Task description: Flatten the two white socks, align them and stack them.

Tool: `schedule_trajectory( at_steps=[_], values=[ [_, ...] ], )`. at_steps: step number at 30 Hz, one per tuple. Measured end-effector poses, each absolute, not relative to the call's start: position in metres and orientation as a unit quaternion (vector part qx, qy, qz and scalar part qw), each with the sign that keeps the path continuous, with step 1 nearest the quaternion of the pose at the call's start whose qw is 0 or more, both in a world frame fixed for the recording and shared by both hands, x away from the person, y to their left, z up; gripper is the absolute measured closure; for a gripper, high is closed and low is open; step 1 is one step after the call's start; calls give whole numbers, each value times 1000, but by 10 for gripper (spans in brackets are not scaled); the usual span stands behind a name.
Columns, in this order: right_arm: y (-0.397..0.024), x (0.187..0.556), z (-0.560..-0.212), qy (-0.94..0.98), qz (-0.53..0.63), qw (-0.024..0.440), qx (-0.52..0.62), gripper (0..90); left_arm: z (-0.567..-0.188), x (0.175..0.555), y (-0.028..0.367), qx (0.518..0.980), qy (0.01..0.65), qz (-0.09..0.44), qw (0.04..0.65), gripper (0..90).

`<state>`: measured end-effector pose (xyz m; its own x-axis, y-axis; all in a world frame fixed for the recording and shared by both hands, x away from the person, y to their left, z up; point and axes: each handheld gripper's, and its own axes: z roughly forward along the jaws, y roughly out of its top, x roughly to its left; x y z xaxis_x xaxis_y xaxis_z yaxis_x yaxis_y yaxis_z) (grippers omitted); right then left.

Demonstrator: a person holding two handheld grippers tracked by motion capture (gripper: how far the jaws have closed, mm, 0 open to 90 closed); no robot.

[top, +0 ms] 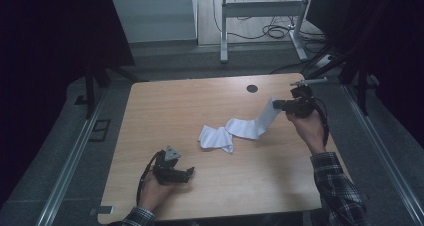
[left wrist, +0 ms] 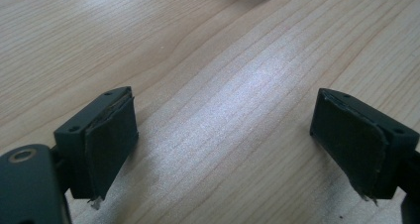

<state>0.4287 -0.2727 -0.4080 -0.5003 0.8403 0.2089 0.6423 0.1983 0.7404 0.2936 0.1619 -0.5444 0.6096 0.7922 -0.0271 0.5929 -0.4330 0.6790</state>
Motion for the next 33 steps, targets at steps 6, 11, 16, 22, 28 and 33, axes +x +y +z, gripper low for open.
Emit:
schedule_trajectory(
  at_steps=[6,11,16,22,28,33],
  values=[
    [-299,417,-446,768,380,125,500,820,-545,293,161,831,419,149,335,109],
    [-315,406,-476,773,364,123,505,815,-545,293,161,830,420,150,334,109],
    [-324,398,-501,778,346,126,509,815,-545,293,161,830,421,150,335,111],
    [-333,394,-515,786,318,140,511,814,-545,295,161,833,416,149,335,111],
    [-343,391,-520,786,308,148,516,798,-545,296,161,833,415,149,335,111],
    [-343,389,-519,787,311,160,508,699,-545,297,160,832,417,149,335,112]
  ],
)
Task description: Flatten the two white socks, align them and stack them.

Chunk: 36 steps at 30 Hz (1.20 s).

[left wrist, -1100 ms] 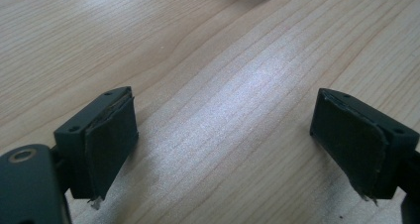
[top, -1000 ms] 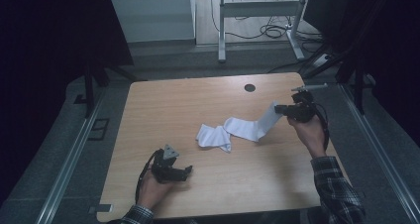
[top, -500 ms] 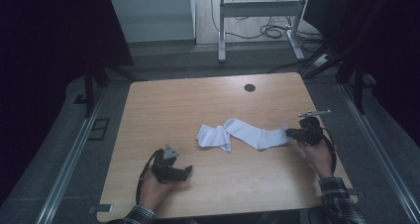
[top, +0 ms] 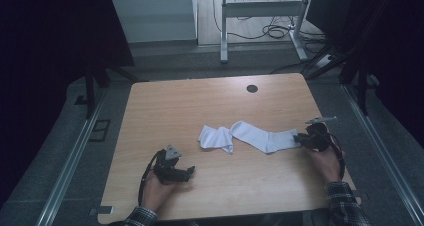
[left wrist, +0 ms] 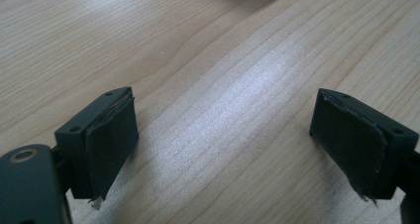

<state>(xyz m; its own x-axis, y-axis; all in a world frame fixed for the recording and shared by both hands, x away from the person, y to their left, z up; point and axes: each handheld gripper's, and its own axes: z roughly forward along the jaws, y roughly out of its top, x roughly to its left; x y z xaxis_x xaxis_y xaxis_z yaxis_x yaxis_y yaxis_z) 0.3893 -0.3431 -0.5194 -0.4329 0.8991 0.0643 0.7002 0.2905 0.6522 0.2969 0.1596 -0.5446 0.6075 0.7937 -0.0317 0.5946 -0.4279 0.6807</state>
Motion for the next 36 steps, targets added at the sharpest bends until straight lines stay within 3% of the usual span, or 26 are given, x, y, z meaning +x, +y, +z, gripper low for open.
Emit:
schedule_trajectory(
  at_steps=[2,8,18,26,36],
  values=[
    [-344,388,-516,782,324,164,507,644,-545,298,159,831,419,150,335,115],
    [-350,386,-514,780,327,173,505,600,-538,308,150,831,425,142,330,175],
    [-357,386,-517,777,325,171,511,580,-517,326,128,827,400,144,368,318],
    [-356,388,-520,789,300,183,504,605,-500,359,94,828,383,144,384,364],
    [-372,386,-518,769,316,189,522,575,-497,391,48,838,364,143,380,450]
  ],
)
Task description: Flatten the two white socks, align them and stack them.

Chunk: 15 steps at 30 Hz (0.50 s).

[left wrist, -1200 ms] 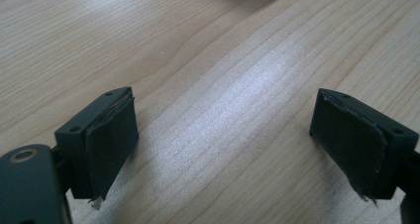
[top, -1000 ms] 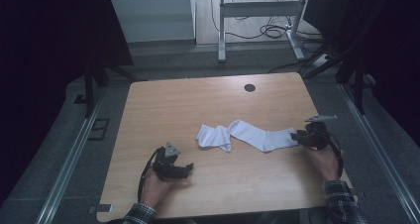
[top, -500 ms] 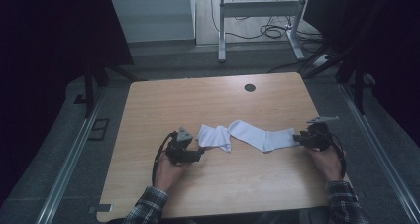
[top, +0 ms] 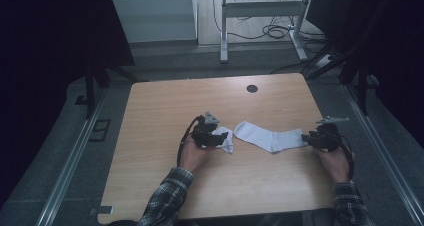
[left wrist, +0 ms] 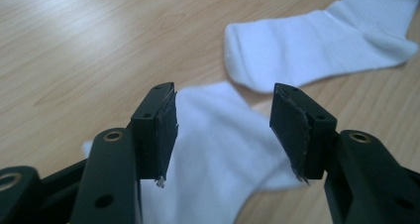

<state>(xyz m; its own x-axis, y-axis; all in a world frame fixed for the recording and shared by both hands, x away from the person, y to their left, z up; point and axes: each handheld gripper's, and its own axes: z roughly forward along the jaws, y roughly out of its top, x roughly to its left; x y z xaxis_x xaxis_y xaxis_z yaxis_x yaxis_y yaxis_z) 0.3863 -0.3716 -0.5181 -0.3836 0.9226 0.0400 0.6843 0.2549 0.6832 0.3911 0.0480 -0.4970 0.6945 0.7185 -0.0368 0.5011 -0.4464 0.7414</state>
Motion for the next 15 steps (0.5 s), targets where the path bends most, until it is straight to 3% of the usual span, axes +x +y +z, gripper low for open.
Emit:
schedule_trajectory(
  at_steps=[15],
  values=[
    [-366,386,-515,771,324,190,515,590,-509,432,-8,849,361,132,363,593]
  ],
)
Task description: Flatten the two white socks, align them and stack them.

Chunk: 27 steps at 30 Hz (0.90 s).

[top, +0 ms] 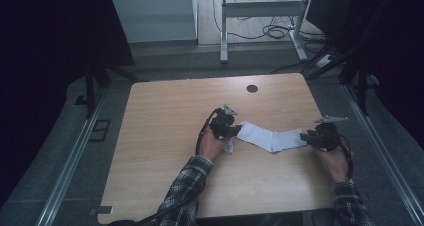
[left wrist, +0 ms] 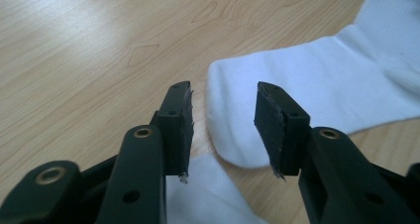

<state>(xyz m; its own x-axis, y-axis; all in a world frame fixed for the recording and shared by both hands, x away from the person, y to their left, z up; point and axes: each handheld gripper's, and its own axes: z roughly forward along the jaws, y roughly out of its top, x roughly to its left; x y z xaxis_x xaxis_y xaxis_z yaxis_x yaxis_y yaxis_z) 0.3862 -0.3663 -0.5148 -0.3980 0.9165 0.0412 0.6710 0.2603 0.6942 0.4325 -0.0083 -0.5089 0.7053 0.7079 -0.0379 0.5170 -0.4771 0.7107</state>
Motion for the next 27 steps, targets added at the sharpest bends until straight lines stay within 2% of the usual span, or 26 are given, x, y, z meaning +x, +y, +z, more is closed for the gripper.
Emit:
schedule_trajectory(
  at_steps=[8,14,19,27],
  values=[
    [-362,389,-521,781,308,173,514,658,-519,441,-19,859,366,129,334,656],
    [-358,390,-521,785,301,159,518,788,-526,444,-22,865,370,111,320,836],
    [-357,390,-519,784,300,151,522,829,-524,444,-18,860,376,100,331,856],
    [-355,386,-507,780,312,164,516,833,-504,435,-13,850,370,100,362,856]
  ],
)
